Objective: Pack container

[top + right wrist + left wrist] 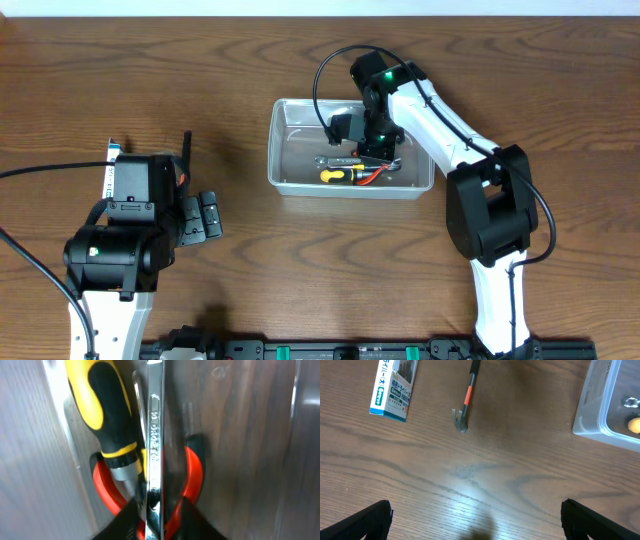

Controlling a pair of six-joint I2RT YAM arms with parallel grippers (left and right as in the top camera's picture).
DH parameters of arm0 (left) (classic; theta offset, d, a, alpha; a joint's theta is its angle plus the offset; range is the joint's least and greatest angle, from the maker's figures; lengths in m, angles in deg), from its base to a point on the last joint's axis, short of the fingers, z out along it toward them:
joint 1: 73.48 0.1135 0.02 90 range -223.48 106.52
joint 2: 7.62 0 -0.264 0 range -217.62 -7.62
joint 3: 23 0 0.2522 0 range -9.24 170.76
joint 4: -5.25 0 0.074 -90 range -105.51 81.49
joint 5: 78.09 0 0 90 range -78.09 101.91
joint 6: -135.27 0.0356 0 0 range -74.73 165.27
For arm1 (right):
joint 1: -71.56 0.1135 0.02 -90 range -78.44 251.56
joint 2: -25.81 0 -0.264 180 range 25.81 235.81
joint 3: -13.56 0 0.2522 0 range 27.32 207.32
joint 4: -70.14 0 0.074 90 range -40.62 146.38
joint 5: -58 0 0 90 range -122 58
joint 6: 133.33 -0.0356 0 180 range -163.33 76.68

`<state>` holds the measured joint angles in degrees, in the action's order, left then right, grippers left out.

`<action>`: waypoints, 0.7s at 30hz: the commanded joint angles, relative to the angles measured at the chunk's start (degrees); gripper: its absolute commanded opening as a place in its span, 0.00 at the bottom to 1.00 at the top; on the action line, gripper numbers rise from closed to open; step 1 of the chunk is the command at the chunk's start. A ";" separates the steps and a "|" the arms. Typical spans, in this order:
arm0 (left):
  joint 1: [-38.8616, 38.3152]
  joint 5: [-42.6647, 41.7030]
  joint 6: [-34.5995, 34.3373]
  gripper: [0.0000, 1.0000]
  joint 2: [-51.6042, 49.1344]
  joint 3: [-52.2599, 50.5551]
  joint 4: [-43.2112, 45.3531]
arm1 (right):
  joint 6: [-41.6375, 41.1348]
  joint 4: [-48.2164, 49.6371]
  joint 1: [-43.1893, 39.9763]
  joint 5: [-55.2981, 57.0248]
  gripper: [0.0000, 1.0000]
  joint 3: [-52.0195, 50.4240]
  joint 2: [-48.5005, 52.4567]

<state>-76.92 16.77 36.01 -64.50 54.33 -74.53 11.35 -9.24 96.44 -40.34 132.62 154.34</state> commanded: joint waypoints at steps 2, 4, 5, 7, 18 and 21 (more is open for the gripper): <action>-0.13 0.13 -0.92 0.98 0.02 1.07 -0.22 | -2.51 0.35 -0.68 -0.90 0.48 0.79 -0.20; -0.13 0.13 -0.13 0.98 0.04 1.09 -0.74 | -4.85 0.50 -0.87 -0.83 0.51 1.62 -1.42; -0.13 0.11 0.52 0.98 0.02 1.38 -1.27 | -6.05 0.46 -1.07 -0.59 0.53 2.38 -2.45; -0.11 0.13 1.14 0.98 -0.63 3.08 -3.26 | -7.82 0.50 -1.75 0.59 0.56 4.28 -5.14; 7.69 0.15 14.71 0.98 -19.43 20.31 -6.82 | -24.37 0.13 -16.13 5.38 0.99 15.80 -23.67; 10.14 0.15 16.37 0.98 -25.44 19.43 -4.35 | -26.10 -1.53 -22.32 4.92 0.99 15.80 -26.73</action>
<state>-68.55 16.67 47.55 -85.35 74.37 -79.40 -9.39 -9.31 77.84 -35.84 148.72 128.61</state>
